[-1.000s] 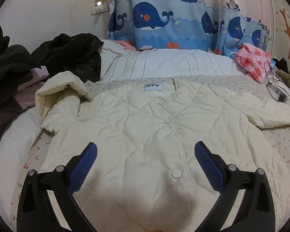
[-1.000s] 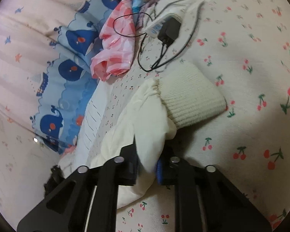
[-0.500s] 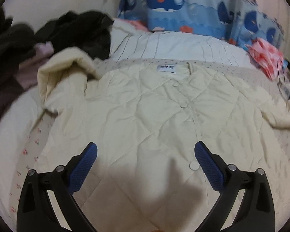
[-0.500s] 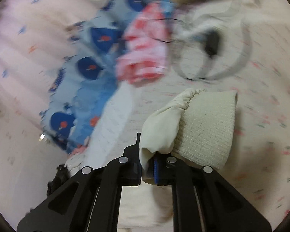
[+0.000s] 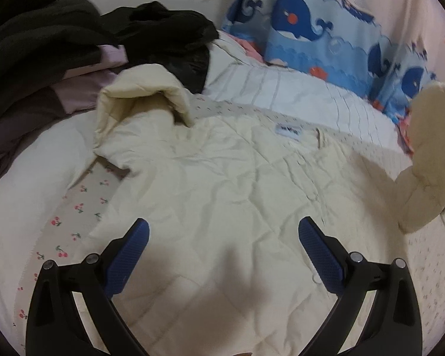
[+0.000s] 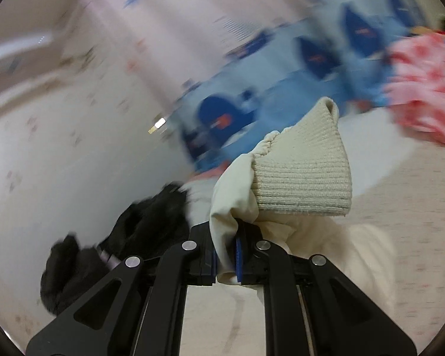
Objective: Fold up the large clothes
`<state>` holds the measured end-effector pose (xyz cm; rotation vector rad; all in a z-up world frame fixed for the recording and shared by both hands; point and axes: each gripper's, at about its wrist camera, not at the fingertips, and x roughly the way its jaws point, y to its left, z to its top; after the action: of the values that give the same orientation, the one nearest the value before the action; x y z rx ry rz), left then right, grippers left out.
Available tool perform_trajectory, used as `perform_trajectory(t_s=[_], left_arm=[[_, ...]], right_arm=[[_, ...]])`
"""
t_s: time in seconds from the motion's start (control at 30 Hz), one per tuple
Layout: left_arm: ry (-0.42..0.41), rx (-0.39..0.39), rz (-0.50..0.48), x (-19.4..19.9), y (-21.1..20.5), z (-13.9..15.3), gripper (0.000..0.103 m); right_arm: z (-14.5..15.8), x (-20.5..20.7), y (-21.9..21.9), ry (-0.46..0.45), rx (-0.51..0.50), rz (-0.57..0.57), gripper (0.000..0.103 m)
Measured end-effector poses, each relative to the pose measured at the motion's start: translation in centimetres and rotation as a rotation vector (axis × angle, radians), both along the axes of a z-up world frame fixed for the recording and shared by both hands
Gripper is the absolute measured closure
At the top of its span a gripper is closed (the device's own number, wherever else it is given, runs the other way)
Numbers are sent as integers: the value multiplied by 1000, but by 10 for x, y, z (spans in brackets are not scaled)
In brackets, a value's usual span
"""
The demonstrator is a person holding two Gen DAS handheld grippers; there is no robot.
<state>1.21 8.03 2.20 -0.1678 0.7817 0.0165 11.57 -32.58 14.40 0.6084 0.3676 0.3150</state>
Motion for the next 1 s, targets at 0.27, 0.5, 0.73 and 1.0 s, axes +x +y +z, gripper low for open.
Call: perform_trajectory(t_s=[0.27,0.5,0.73,1.0], left_arm=[[-27,-116,171,4,68,12,6],[-29,-100,205,7,88,14,6],[-41,83,103,13,62,17,6],[-98,629,-180,60,-19,20,6]], right_arm=[[-87,50,213,181,-212,371,90],[-180,50,305,493,-261,623,55],[-138,-6,216,410,-159,436,20],[-152,-116,106,427,-29,306,19]])
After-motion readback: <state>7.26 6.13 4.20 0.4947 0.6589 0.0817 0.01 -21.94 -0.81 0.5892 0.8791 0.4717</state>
